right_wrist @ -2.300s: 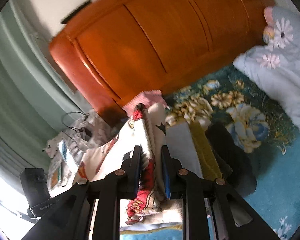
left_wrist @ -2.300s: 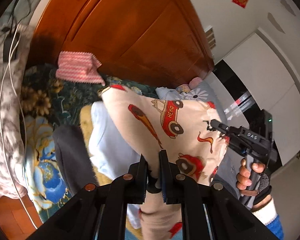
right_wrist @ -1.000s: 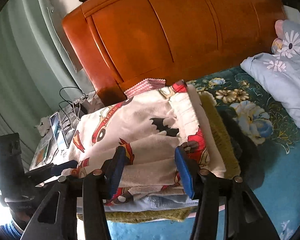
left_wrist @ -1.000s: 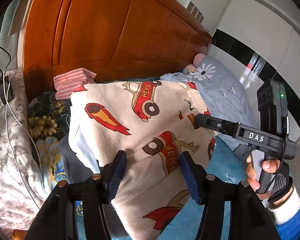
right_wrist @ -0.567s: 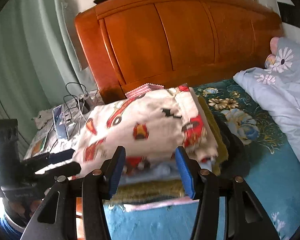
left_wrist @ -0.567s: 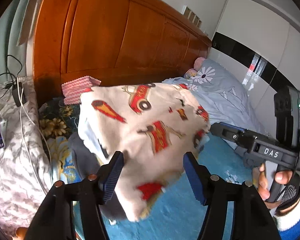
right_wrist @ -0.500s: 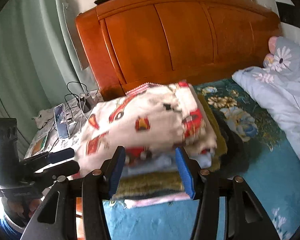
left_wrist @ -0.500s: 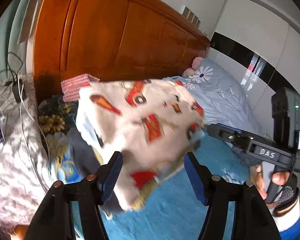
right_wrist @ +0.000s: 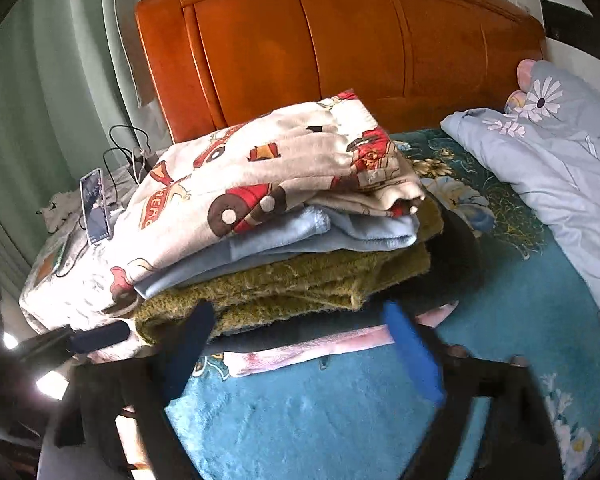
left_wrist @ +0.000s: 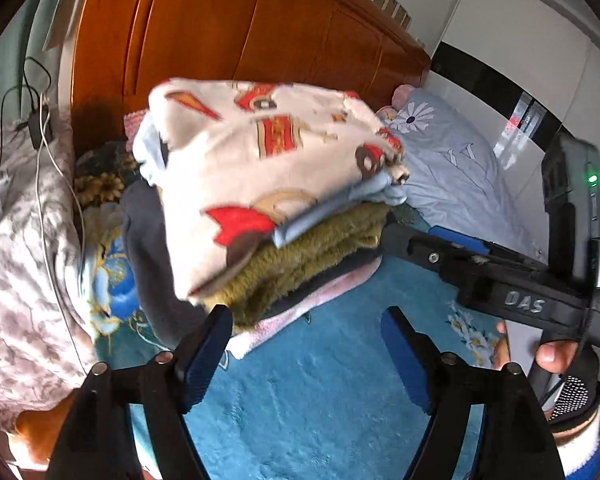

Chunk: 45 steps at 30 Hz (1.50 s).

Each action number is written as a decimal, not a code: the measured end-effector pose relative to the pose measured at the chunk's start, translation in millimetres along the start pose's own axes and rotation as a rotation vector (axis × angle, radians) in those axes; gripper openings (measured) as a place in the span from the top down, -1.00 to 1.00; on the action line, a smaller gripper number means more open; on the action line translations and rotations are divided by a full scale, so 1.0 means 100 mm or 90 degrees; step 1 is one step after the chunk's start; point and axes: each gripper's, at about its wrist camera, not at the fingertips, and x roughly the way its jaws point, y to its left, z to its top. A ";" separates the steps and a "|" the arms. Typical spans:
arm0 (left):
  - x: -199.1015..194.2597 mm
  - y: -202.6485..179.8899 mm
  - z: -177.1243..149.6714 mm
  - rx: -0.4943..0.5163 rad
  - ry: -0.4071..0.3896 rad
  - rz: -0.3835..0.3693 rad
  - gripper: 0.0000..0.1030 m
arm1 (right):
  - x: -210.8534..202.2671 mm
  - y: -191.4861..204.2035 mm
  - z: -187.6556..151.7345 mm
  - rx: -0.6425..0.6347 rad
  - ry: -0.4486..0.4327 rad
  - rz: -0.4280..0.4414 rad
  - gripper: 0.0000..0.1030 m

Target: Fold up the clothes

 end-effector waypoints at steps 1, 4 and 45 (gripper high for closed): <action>0.04 0.02 -0.02 -0.007 0.005 -0.002 -0.56 | 0.02 0.00 -0.01 -0.002 0.002 0.004 -0.75; 0.11 0.06 -0.08 -0.021 0.016 0.000 -0.59 | 0.06 0.04 -0.05 -0.022 0.005 -0.010 -0.75; 0.20 -0.03 -0.09 0.054 -0.054 0.125 -1.00 | 0.36 -0.08 -0.26 -0.004 0.045 -0.070 -1.00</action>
